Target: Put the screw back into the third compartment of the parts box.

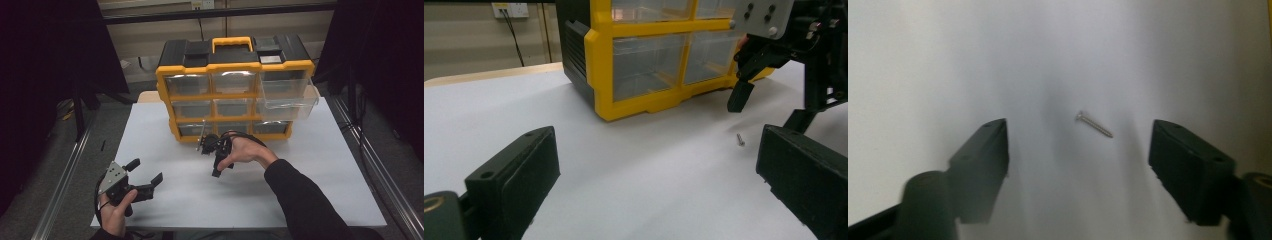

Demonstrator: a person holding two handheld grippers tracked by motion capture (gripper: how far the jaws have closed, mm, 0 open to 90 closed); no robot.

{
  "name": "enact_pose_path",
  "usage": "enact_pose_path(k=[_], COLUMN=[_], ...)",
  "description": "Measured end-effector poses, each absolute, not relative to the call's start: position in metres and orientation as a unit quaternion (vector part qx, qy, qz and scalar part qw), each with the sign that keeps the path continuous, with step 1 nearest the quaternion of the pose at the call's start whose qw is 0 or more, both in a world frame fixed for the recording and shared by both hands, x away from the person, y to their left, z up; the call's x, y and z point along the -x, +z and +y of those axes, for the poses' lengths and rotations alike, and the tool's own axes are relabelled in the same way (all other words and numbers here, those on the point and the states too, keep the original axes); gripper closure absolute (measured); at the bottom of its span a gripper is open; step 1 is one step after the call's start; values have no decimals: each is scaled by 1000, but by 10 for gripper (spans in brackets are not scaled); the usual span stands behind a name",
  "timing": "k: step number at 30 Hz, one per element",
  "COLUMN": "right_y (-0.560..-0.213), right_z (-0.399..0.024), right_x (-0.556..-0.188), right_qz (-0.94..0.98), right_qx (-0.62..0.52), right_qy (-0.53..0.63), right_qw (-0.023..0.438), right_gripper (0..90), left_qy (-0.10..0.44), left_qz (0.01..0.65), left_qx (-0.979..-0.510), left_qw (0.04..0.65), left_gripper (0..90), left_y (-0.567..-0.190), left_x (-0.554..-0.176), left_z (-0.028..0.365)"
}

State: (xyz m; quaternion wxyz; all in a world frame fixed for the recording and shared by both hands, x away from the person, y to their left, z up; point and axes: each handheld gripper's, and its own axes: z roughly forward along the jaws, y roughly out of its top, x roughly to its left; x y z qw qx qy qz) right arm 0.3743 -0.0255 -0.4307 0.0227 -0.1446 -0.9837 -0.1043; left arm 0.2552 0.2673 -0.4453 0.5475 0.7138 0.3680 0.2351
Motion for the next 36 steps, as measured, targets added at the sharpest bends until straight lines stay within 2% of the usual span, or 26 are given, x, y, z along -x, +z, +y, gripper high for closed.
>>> enact_pose_path(k=[5,10,23,36], right_y=[-439,-444,-452,-448], right_z=[-25,-24,-25,-22], right_x=[-378,-379,-380,-377], right_qz=[-985,-987,-989,-992], right_qx=[142,145,115,97], right_qy=[-99,-66,-92,-76], right_qw=[26,22,8,15], right_gripper=[368,399,526,735], left_qy=[234,235,234,235], left_qz=[366,369,367,367], left_qx=[-714,-714,-715,-715], left_qw=[549,547,547,547], left_gripper=[36,35,35,35], left_y=[-445,-446,-445,-445], left_x=[-255,-255,-255,-255], left_z=[268,268,268,267])
